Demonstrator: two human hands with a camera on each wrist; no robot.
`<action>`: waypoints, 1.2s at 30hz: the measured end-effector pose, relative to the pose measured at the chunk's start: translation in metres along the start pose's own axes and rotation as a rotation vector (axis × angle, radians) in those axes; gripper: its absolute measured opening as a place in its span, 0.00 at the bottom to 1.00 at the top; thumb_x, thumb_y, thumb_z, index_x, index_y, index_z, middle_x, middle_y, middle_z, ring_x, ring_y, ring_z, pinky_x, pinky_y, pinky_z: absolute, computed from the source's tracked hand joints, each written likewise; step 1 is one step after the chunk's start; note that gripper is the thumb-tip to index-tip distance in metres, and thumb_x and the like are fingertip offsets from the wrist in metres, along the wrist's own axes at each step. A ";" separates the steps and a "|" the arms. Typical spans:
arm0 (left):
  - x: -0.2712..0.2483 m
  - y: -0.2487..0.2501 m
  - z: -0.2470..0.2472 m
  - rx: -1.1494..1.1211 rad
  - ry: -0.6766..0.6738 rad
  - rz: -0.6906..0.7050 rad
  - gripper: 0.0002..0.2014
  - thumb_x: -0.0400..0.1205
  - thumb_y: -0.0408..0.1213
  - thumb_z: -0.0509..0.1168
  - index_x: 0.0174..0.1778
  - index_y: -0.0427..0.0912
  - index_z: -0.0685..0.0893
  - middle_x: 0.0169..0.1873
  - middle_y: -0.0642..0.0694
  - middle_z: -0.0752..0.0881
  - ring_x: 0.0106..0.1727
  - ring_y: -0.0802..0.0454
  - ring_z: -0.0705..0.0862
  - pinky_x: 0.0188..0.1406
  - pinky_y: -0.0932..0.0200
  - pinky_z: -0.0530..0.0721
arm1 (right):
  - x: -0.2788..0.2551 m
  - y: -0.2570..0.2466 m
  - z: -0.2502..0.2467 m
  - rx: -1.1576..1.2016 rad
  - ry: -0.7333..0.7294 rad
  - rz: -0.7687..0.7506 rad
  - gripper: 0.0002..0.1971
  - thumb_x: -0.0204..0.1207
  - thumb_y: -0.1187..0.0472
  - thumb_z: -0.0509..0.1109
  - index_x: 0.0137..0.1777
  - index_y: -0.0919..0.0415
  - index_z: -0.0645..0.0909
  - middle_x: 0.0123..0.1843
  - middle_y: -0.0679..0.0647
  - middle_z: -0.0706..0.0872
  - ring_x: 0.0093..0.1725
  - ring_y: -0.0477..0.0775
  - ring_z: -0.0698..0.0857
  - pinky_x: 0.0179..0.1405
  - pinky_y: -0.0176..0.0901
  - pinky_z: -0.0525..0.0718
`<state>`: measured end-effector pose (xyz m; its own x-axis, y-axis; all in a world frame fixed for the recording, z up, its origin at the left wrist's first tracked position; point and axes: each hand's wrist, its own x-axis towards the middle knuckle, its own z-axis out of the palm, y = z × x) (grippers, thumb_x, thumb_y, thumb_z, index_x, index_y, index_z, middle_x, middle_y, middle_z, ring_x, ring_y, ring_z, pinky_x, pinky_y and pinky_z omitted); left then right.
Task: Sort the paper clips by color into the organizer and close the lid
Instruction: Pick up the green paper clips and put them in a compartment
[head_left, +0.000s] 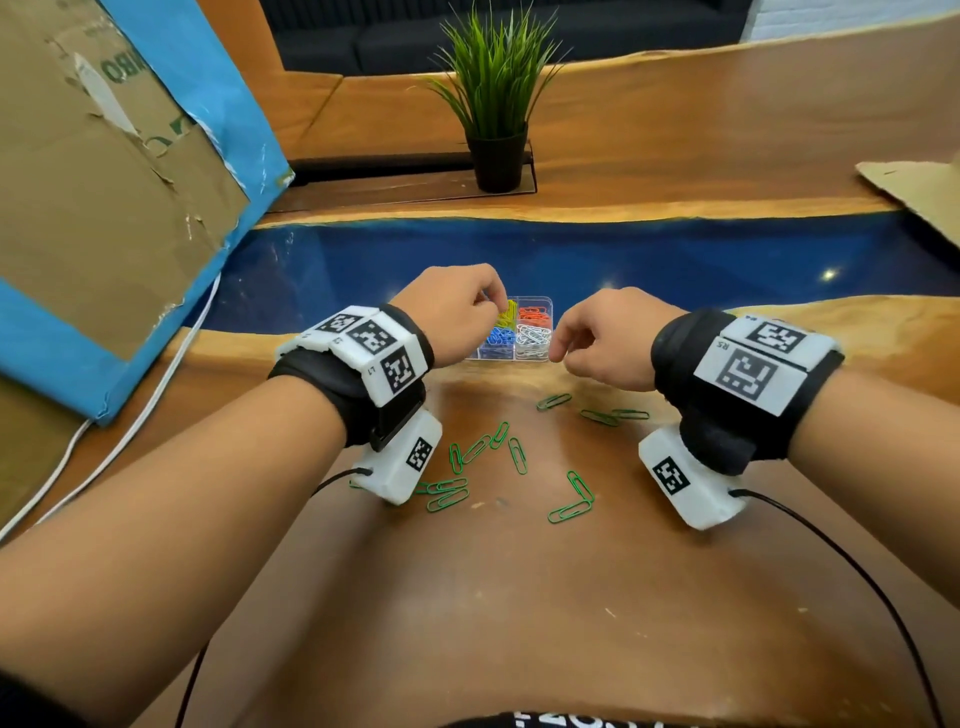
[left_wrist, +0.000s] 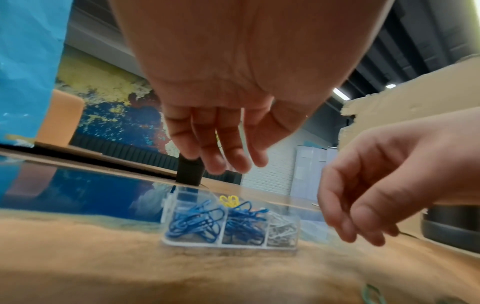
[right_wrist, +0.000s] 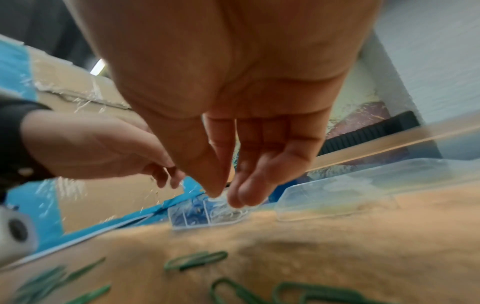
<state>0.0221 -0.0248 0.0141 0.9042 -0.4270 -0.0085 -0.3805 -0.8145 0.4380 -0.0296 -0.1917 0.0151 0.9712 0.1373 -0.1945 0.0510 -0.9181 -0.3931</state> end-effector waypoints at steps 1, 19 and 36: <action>-0.006 0.000 -0.002 0.042 -0.029 0.021 0.11 0.81 0.33 0.56 0.51 0.46 0.83 0.35 0.57 0.79 0.37 0.57 0.78 0.33 0.63 0.73 | 0.000 -0.001 0.002 -0.030 -0.020 -0.020 0.11 0.75 0.63 0.65 0.49 0.50 0.86 0.44 0.45 0.84 0.46 0.48 0.81 0.38 0.34 0.75; -0.047 0.014 0.010 0.541 -0.412 0.070 0.09 0.74 0.49 0.68 0.43 0.48 0.86 0.36 0.51 0.82 0.42 0.50 0.80 0.39 0.59 0.76 | 0.004 -0.023 0.024 -0.133 -0.194 -0.140 0.11 0.73 0.64 0.65 0.49 0.49 0.83 0.34 0.43 0.80 0.42 0.49 0.81 0.49 0.42 0.83; -0.044 0.015 0.014 0.564 -0.441 0.022 0.09 0.76 0.43 0.66 0.46 0.42 0.85 0.44 0.46 0.87 0.46 0.47 0.86 0.46 0.53 0.87 | -0.008 0.026 0.010 0.429 -0.214 0.160 0.12 0.78 0.64 0.57 0.36 0.55 0.78 0.29 0.49 0.74 0.28 0.49 0.71 0.27 0.38 0.70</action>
<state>-0.0262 -0.0234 0.0084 0.7777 -0.4677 -0.4201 -0.5479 -0.8319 -0.0881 -0.0381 -0.2123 -0.0028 0.8872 0.1223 -0.4448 -0.2381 -0.7044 -0.6687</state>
